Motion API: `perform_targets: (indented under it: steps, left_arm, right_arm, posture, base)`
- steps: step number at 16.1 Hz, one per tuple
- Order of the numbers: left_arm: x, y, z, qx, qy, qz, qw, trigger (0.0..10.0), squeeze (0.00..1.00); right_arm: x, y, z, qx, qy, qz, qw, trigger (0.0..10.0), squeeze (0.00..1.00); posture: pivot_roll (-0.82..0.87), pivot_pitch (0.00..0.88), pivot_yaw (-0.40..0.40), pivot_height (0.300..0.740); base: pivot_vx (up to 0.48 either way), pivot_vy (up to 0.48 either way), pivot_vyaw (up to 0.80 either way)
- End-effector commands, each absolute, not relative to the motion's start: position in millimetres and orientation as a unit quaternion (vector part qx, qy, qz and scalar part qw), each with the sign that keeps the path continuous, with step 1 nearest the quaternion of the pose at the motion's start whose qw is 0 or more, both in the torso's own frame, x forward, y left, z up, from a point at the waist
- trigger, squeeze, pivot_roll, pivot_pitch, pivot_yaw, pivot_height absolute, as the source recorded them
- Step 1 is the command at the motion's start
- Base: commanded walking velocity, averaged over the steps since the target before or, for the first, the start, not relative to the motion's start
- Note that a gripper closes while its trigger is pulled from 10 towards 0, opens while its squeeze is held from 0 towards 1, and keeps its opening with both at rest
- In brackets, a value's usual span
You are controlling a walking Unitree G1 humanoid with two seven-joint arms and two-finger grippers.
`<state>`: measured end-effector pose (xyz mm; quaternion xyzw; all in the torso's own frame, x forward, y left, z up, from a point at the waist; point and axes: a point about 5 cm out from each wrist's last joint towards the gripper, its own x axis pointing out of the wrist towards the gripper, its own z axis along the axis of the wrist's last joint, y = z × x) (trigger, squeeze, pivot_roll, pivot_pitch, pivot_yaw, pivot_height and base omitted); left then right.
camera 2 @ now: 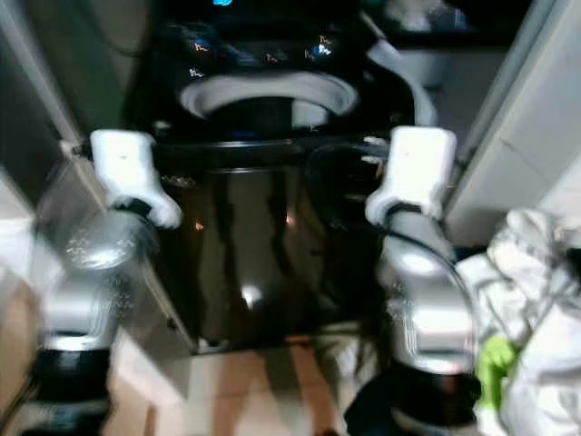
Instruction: Clothes washing
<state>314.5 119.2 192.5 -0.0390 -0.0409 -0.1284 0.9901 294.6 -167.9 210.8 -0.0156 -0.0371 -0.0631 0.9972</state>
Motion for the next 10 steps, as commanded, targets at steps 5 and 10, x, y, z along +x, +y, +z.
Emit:
perform_targets:
  steps: [5, 10]
  left_arm:
    - [314.1, 129.8, 201.9, 0.009, -0.074, -0.116, 0.99, 10.0, 0.0]
    - [315.5, 130.5, 205.3, 0.047, -0.089, -0.117, 0.988, 10.0, 0.0]
  right_arm:
    - [293.3, -161.0, 219.6, -0.012, -0.044, -0.056, 0.997, 10.0, 0.0]
    - [292.9, -162.2, 227.8, -0.017, -0.051, -0.057, 0.997, 10.0, 0.0]
  posture:
    - [0.02, 0.0, 0.016, 0.74]
    - [0.02, 0.0, 0.02, 0.74]
  base:
    - [0.0, 0.0, -0.8]
    - [0.0, 0.0, -0.8]
